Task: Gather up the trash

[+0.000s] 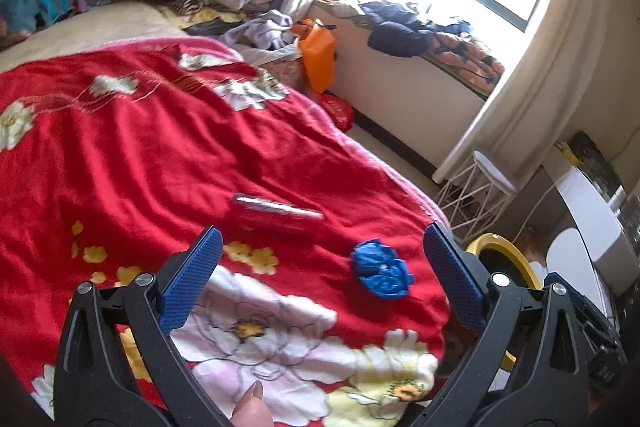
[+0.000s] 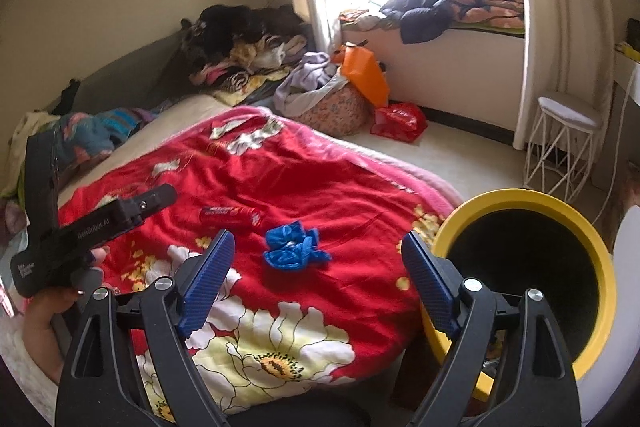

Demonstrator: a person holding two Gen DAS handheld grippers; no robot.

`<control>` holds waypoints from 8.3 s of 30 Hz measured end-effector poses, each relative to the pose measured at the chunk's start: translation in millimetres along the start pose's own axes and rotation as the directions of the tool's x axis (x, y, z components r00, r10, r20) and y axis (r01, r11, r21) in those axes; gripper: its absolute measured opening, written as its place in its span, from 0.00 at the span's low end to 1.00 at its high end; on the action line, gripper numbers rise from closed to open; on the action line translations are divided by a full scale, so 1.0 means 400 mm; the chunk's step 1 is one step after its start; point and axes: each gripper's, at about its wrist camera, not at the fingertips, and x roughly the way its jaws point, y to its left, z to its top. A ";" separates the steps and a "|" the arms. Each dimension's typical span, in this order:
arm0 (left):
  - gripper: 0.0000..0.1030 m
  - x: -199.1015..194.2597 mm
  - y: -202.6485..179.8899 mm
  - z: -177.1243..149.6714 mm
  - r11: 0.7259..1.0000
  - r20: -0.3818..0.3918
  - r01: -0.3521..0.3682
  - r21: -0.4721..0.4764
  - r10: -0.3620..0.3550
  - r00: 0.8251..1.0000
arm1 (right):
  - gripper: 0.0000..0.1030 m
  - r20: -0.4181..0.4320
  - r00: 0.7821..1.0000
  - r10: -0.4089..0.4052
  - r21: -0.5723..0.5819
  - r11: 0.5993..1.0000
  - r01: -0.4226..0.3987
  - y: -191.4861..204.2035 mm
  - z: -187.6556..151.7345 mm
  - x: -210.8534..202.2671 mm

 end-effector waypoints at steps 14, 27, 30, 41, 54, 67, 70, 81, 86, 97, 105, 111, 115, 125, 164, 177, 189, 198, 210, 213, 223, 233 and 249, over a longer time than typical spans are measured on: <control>0.79 0.080 0.115 -0.018 0.989 -0.099 0.008 -0.150 -0.023 0.995 | 0.80 -0.139 0.990 0.033 -0.055 0.998 -0.041 0.039 -0.022 0.176; 0.62 0.224 0.139 -0.019 0.941 -0.205 0.092 -0.325 -0.165 0.965 | 0.80 -0.258 0.965 0.040 -0.105 0.992 -0.070 0.061 -0.040 0.327; 0.62 0.253 0.148 -0.019 0.928 -0.214 0.087 -0.363 -0.174 0.961 | 0.80 -0.291 0.956 0.044 -0.098 0.992 -0.075 0.056 -0.048 0.359; 0.62 0.304 0.186 0.000 0.852 -0.188 0.058 -0.520 -0.181 0.965 | 0.07 -0.343 0.936 0.085 -0.084 0.989 -0.121 0.062 -0.085 0.375; 0.27 0.282 0.149 0.012 0.894 -0.193 0.028 -0.447 -0.127 0.973 | 0.03 -0.241 0.966 0.097 -0.041 0.993 -0.110 0.051 -0.094 0.249; 0.23 0.149 0.020 0.029 0.971 -0.101 0.099 -0.218 -0.123 0.987 | 0.03 -0.094 0.994 0.058 0.006 0.998 -0.057 -0.015 -0.024 0.131; 0.23 0.129 -0.019 0.031 0.975 -0.091 0.120 -0.185 -0.139 0.986 | 0.03 -0.068 0.997 0.038 0.022 0.999 -0.037 -0.038 -0.020 0.101; 0.23 0.080 -0.190 0.026 0.972 -0.078 0.231 -0.037 -0.234 0.969 | 0.03 -0.008 0.999 -0.044 0.096 0.994 0.045 -0.138 -0.022 0.008; 0.23 0.071 -0.257 0.016 0.962 -0.086 0.274 0.013 -0.272 0.958 | 0.03 0.014 0.996 -0.086 0.132 0.988 0.083 -0.188 -0.027 -0.030; 0.23 0.052 -0.369 -0.015 0.936 -0.108 0.333 0.114 -0.321 0.941 | 0.03 0.045 0.984 -0.172 0.206 0.966 0.159 -0.283 -0.036 -0.084; 0.23 0.041 -0.425 -0.038 0.917 -0.125 0.364 0.165 -0.347 0.929 | 0.03 0.061 0.974 -0.217 0.233 0.952 0.198 -0.324 -0.044 -0.111; 0.23 0.037 -0.462 -0.051 0.901 -0.137 0.385 0.201 -0.363 0.922 | 0.03 0.067 0.968 -0.242 0.257 0.942 0.217 -0.352 -0.051 -0.127; 0.23 0.035 -0.485 -0.063 0.890 -0.148 0.399 0.222 -0.373 0.916 | 0.03 0.068 0.964 -0.257 0.272 0.934 0.230 -0.369 -0.055 -0.135; 0.23 0.046 -0.534 -0.101 0.864 -0.190 0.428 0.265 -0.388 0.902 | 0.03 0.053 0.951 -0.305 0.308 0.911 0.275 -0.416 -0.070 -0.147; 0.72 0.221 -0.654 -0.234 0.801 -0.398 0.516 0.305 -0.385 0.833 | 0.44 -0.103 0.944 -0.314 0.410 0.851 0.328 -0.569 -0.182 -0.111; 0.90 0.159 -0.600 -0.196 0.853 -0.332 0.438 0.283 -0.341 0.879 | 0.72 -0.061 0.937 -0.344 0.389 0.856 0.340 -0.534 -0.169 -0.173; 0.90 0.056 -0.519 -0.148 0.886 -0.242 0.351 0.303 -0.284 0.928 | 0.84 -0.006 0.948 -0.319 0.325 0.896 0.303 -0.432 -0.136 -0.212; 0.90 -0.028 -0.439 -0.123 0.912 -0.143 0.241 0.332 -0.204 0.969 | 0.90 0.033 0.962 -0.272 0.242 0.936 0.256 -0.329 -0.125 -0.215; 0.90 -0.131 -0.332 -0.136 0.927 0.011 0.099 0.362 -0.110 0.994 | 0.94 0.219 0.928 -0.303 0.179 0.947 0.267 -0.217 -0.134 -0.270; 0.90 -0.152 -0.304 -0.145 0.931 0.048 0.070 0.357 -0.093 0.995 | 0.94 0.282 0.906 -0.315 0.167 0.946 0.277 -0.200 -0.141 -0.291; 0.90 -0.211 -0.244 -0.157 0.937 0.177 0.006 0.350 -0.073 0.982 | 0.94 0.420 0.840 -0.344 0.093 0.937 0.337 -0.114 -0.184 -0.309; 0.90 -0.205 -0.227 -0.161 0.945 0.167 0.016 0.326 -0.074 0.983 | 0.94 0.421 0.834 -0.357 0.066 0.929 0.364 -0.103 -0.194 -0.298; 0.90 -0.208 -0.229 -0.157 0.947 0.165 0.027 0.319 -0.083 0.983 | 0.94 0.407 0.836 -0.368 0.078 0.926 0.369 -0.113 -0.198 -0.282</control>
